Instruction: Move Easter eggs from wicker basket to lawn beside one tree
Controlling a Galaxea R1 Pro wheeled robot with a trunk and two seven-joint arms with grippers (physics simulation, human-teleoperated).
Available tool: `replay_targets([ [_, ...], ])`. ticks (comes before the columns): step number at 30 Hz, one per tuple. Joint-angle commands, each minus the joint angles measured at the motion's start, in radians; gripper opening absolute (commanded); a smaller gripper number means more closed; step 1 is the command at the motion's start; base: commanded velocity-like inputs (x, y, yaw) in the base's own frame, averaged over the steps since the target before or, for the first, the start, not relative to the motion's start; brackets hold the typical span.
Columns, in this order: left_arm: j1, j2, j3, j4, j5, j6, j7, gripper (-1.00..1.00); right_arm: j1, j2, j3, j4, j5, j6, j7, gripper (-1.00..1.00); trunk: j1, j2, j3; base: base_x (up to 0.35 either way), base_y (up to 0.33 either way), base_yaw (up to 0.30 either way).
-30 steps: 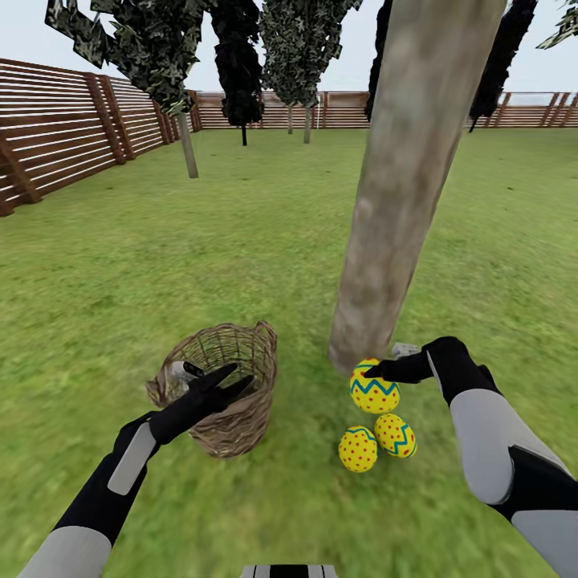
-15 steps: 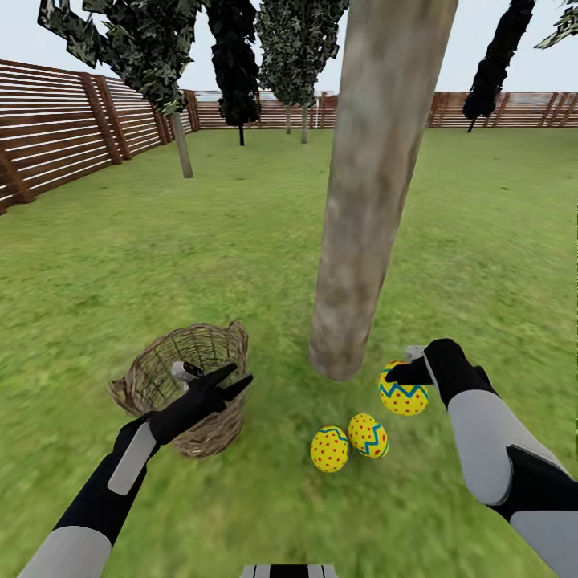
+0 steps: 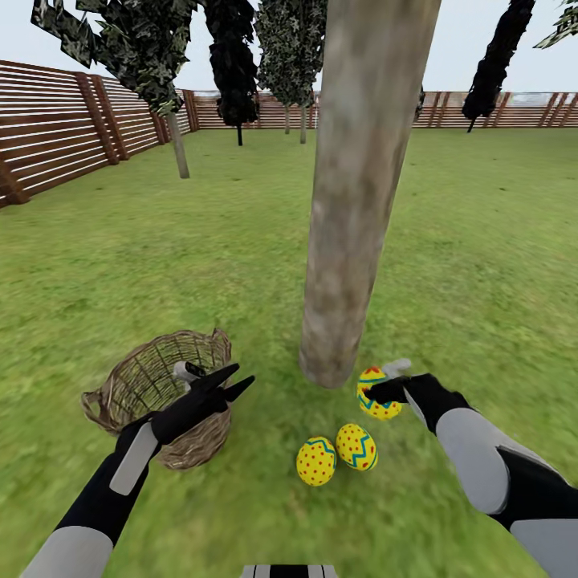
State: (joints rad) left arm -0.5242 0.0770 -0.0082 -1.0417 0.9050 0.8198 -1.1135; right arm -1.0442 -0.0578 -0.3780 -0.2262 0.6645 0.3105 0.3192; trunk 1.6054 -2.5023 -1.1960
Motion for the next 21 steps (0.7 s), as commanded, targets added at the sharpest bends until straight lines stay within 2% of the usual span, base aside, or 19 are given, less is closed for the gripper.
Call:
replay_targets([
  [1, 0.0, 0.0, -0.001, 0.0, 0.005, 0.007, 0.0, 1.0, 0.012, 0.001, -0.009, 0.011, 0.012, -0.055, -0.031, -1.0, 0.0, 0.0, -0.001, 0.001, -0.001, 0.0],
  [3, 0.0, 0.0, -0.001, 0.0, 0.005, 0.007, 0.0, 1.0, 0.043, 0.002, -0.009, 0.017, 0.01, -0.112, -0.085, -1.0, 0.0, 0.0, -0.001, 0.0, 0.0, 0.0],
  [5, 0.0, 0.0, -0.001, 0.0, 0.005, 0.007, 0.0, 1.0, 0.049, 0.0, -0.009, 0.015, 0.008, -0.12, -0.12, -1.0, 0.0, 0.0, -0.001, 0.0, 0.0, 0.0],
  [7, 0.0, 0.0, -0.001, 0.0, 0.005, 0.007, 0.0, 1.0, 0.051, -0.003, -0.009, 0.016, 0.006, -0.135, -0.205, -1.0, 0.0, 0.0, -0.001, 0.0, 0.0, 0.0],
  [9, 0.0, 0.0, -0.001, 0.0, 0.005, 0.007, 0.0, 1.0, 0.052, -0.002, -0.009, 0.017, 0.002, -0.164, -0.261, -1.0, 0.0, 0.0, -0.001, 0.0, 0.0, 0.0],
  [18, 0.0, -0.009, -0.004, 0.0, 0.003, 0.007, 0.001, 1.0, 0.061, -0.002, -0.009, 0.019, 0.013, -0.171, -0.265, -1.0, 0.004, -0.002, -0.036, 0.0, 0.0, 0.0],
  [21, 0.0, -0.014, -0.003, -0.001, 0.003, 0.007, 0.002, 1.0, 0.07, -0.002, -0.009, 0.019, 0.013, -0.202, -0.267, -1.0, 0.005, -0.003, -0.047, 0.0, 0.0, 0.0],
])
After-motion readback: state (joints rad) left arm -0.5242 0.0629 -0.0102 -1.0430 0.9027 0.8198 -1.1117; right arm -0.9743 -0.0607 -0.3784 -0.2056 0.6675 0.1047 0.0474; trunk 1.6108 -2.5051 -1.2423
